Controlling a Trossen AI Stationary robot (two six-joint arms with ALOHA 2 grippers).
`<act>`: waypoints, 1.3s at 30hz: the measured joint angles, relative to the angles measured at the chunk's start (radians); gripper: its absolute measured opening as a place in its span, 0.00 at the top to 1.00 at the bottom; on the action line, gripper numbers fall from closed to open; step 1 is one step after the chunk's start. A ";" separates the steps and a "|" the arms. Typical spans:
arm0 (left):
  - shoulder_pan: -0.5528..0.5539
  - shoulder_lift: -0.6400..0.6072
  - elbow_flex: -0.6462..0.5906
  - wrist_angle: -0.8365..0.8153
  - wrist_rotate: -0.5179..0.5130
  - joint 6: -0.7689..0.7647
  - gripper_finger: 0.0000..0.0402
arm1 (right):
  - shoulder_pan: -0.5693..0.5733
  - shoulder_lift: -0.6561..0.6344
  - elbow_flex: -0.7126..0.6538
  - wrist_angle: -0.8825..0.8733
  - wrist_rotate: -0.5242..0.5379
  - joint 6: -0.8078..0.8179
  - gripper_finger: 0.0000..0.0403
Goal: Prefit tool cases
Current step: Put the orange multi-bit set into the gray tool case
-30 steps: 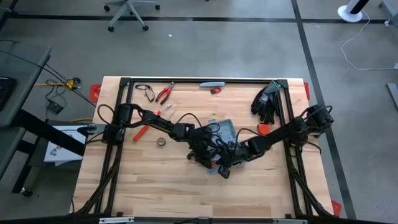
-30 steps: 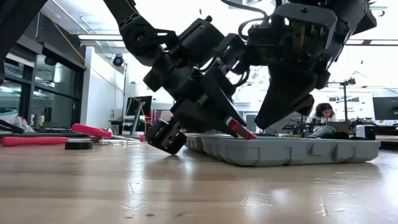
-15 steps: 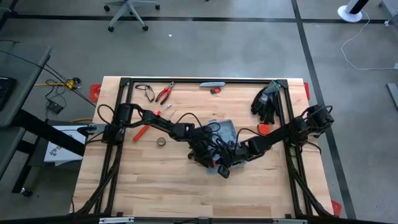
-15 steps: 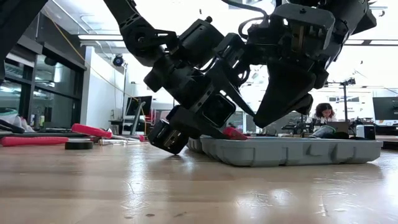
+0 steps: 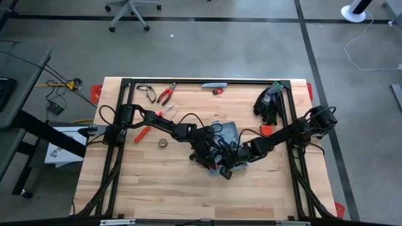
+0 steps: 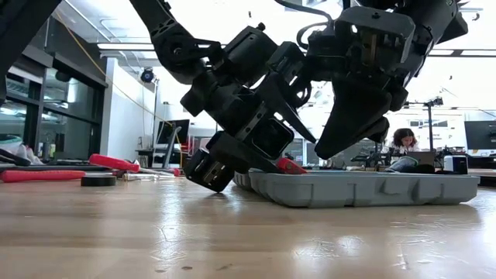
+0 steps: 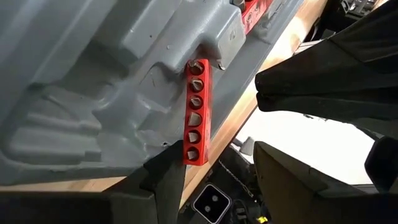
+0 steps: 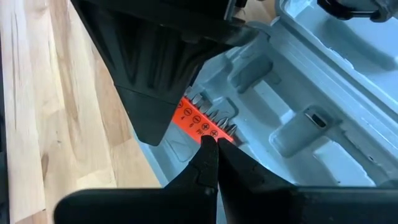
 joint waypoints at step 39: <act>0.010 -0.011 -0.003 0.064 -0.068 0.107 0.55 | 0.011 -0.003 -0.229 0.422 -0.059 0.216 1.00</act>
